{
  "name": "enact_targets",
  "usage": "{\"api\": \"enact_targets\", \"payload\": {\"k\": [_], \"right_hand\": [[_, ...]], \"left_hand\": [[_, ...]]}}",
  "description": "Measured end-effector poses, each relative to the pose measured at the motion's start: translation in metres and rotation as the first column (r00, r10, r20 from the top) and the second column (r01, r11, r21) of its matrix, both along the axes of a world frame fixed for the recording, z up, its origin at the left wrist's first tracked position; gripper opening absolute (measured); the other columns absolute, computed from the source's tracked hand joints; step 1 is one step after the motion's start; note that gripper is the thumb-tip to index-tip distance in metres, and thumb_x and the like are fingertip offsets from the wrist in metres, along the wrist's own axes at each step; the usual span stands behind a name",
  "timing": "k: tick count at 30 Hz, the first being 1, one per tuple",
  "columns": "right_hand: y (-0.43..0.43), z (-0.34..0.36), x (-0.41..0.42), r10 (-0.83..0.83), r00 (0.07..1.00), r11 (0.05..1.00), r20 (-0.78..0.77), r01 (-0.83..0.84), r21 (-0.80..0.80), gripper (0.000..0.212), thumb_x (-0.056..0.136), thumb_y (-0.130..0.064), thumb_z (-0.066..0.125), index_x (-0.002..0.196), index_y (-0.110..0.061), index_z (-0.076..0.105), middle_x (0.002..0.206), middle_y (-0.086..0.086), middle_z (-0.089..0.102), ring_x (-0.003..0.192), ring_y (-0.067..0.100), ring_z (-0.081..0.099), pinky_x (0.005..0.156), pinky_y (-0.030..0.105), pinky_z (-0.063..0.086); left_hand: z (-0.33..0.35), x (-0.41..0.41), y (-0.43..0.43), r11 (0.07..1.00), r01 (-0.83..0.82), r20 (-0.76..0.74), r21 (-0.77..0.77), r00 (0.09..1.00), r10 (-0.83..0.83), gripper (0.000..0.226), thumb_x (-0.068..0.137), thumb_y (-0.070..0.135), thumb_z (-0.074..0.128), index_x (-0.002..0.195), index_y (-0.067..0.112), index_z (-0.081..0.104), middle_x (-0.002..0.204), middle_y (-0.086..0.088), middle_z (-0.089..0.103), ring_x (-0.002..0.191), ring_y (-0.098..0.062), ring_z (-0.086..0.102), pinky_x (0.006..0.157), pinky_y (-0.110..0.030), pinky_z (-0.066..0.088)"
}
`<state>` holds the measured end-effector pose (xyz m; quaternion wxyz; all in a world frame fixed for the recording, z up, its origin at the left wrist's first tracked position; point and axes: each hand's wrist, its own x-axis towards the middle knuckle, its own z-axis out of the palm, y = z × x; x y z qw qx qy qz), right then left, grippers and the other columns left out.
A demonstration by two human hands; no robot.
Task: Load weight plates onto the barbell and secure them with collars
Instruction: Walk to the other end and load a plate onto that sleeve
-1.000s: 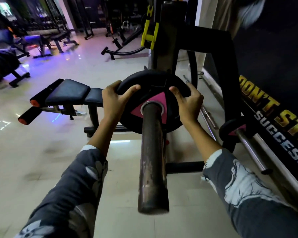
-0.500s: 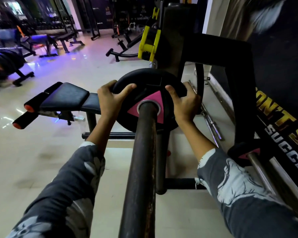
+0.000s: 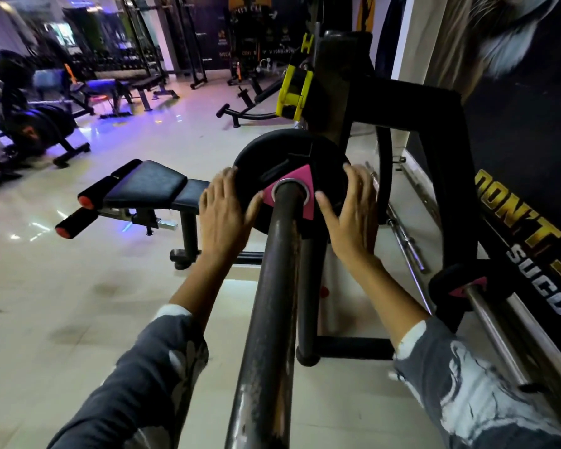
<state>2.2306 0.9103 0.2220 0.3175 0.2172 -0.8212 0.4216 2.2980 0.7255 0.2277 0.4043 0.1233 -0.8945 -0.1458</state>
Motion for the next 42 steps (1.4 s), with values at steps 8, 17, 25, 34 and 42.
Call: {"api": "enact_targets", "payload": {"k": [8,17,25,34,42], "right_hand": [[0.033,-0.022,0.145,0.126,0.988,0.988,0.088,-0.133,0.077,0.075,0.084,-0.057,0.04,0.141,-0.01,0.027,0.142,0.015,0.041,0.131,0.027,0.041,0.104,0.036,0.037],[0.076,-0.04,0.324,0.201,0.976,0.979,0.082,-0.197,-0.055,0.059,0.089,-0.057,0.036,0.13,-0.016,0.043,0.13,0.007,0.052,0.12,0.006,0.041,0.098,0.026,0.038],[0.129,-0.064,0.392,0.116,0.983,0.977,0.141,-0.139,0.163,0.059,0.09,-0.054,0.033,0.122,-0.009,0.052,0.122,0.01,0.057,0.114,0.021,0.052,0.091,0.031,0.049],[0.224,-0.107,0.341,-0.097,0.962,0.932,0.254,-0.001,0.361,0.043,0.087,-0.041,0.04,0.107,-0.009,0.061,0.105,0.008,0.067,0.097,0.026,0.063,0.079,0.03,0.051],[0.324,-0.149,0.19,-0.205,0.919,0.881,0.338,0.023,0.472,0.021,0.081,-0.021,0.065,0.097,-0.007,0.063,0.095,0.009,0.069,0.09,0.03,0.065,0.07,0.037,0.055]], "left_hand": [[-0.018,0.132,0.048,0.987,0.153,0.041,0.053,0.987,-0.156,0.076,0.087,0.067,0.025,0.136,0.01,0.038,0.143,-0.011,0.042,0.132,-0.025,0.038,0.108,-0.039,0.031],[-0.037,0.313,0.107,0.924,0.331,0.006,0.19,0.941,-0.338,0.067,0.09,0.063,0.026,0.133,0.013,0.04,0.137,-0.007,0.049,0.125,-0.015,0.043,0.098,-0.022,0.034],[-0.075,0.369,0.166,0.877,0.439,0.084,0.196,0.883,-0.461,0.051,0.091,0.05,0.039,0.126,0.012,0.042,0.125,-0.012,0.057,0.114,-0.013,0.043,0.094,-0.02,0.034],[-0.129,0.297,0.239,0.831,0.542,0.291,0.126,0.781,-0.553,0.045,0.093,0.046,0.038,0.114,0.01,0.054,0.111,-0.007,0.06,0.104,-0.023,0.055,0.09,-0.035,0.047],[-0.173,0.147,0.349,0.81,0.572,0.398,0.131,0.718,-0.571,0.045,0.092,0.046,0.037,0.108,0.01,0.058,0.1,-0.008,0.064,0.091,-0.026,0.059,0.077,-0.036,0.05]]}}
